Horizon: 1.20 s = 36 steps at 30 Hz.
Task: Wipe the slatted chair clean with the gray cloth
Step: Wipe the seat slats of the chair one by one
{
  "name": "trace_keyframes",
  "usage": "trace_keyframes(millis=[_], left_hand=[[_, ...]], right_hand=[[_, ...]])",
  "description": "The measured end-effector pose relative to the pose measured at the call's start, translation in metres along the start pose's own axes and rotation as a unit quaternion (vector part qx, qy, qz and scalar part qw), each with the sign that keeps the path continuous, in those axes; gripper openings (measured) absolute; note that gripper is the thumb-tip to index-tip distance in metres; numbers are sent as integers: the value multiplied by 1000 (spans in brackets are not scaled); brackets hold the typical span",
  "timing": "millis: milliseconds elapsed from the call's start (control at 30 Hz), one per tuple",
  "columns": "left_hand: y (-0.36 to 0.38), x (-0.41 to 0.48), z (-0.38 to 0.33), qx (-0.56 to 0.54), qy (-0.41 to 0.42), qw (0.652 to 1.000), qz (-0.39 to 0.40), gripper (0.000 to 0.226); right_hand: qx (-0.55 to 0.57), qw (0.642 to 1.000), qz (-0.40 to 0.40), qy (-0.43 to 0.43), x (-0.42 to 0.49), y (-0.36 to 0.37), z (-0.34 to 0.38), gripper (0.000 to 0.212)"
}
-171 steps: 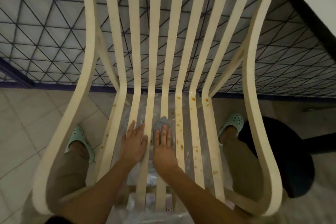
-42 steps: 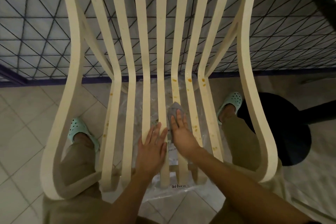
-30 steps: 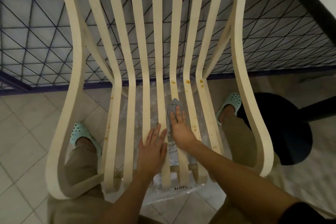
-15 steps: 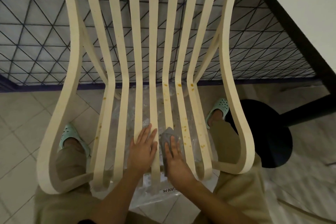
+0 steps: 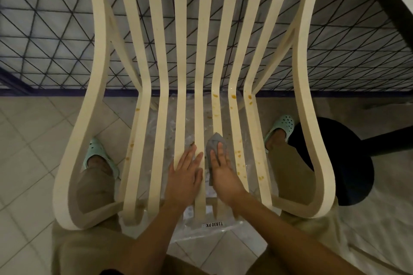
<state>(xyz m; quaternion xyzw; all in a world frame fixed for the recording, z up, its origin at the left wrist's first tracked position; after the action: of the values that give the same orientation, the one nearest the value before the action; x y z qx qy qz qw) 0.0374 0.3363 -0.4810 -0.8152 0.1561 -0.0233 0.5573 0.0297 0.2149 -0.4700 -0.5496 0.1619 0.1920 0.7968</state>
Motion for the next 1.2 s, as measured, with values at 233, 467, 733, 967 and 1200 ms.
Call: trace_keyframes(millis=[233, 467, 733, 967, 1200], left_hand=[[3, 1, 2, -13, 4, 1000, 0, 49], [8, 2, 6, -17, -5, 1000, 11, 50], [4, 1, 3, -23, -7, 1000, 20, 49], [1, 2, 1, -25, -2, 1000, 17, 51], [1, 2, -1, -16, -13, 998, 59, 60]], right_hand=[[-14, 1000, -14, 6, 65, -25, -9, 84], [-36, 999, -15, 21, 122, -56, -15, 83], [-38, 999, -5, 34, 133, -67, -14, 84], [-38, 999, 12, 31, 74, -38, -8, 85], [-23, 999, 11, 19, 18, -15, 0, 83]])
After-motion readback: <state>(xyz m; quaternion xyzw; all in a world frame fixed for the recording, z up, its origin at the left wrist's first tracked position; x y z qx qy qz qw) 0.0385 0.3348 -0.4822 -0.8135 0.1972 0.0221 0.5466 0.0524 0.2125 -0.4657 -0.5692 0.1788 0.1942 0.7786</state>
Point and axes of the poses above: each hand's wrist, its own x-axis towards the middle knuckle, its own y-axis out of the palm, z = x × y, the point moved 7 cm from there along x, towards the middle knuckle, and after that the axes turned 1 degree about x, right-handed, at the moved point
